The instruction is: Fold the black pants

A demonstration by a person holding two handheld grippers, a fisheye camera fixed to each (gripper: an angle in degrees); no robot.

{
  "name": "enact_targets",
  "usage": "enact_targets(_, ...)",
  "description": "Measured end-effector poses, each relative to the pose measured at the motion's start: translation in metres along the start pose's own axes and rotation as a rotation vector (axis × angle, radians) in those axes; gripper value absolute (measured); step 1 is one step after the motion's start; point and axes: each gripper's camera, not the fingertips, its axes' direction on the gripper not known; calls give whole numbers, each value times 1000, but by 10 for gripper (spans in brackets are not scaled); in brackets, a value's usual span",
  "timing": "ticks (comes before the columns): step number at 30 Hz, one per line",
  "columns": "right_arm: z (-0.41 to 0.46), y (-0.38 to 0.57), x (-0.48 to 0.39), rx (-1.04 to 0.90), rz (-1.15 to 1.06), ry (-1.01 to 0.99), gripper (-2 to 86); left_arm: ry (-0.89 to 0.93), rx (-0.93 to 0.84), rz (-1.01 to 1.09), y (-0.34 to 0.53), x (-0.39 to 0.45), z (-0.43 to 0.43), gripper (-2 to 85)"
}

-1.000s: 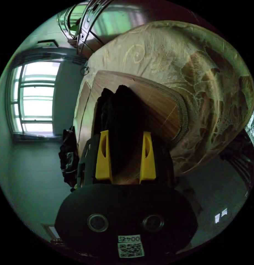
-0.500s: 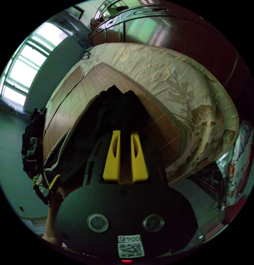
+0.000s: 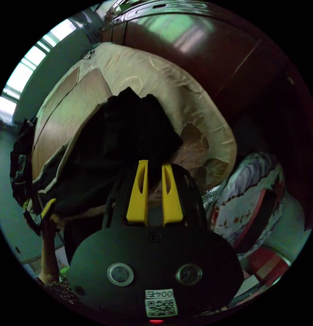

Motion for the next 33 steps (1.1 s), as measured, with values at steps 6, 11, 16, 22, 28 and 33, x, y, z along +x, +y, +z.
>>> enact_targets(6,-53,6,-27,220,88,123,99,-71,77,-33,28,-20,-51,13)
enact_targets(11,-71,5,-86,296,-18,270,59,-181,61,-114,70,-62,-83,26)
enact_targets(16,-37,4,-180,64,-329,-18,47,-308,40,-176,115,-93,-103,59)
enact_targets(22,16,1,-274,-206,-554,131,51,-362,73,-242,148,-120,-127,76)
enact_targets(28,25,-16,-297,-255,-522,140,51,-387,109,-221,162,-142,-144,88)
enact_targets(33,22,-24,-318,-259,-506,155,50,-464,75,-102,150,-144,-137,94)
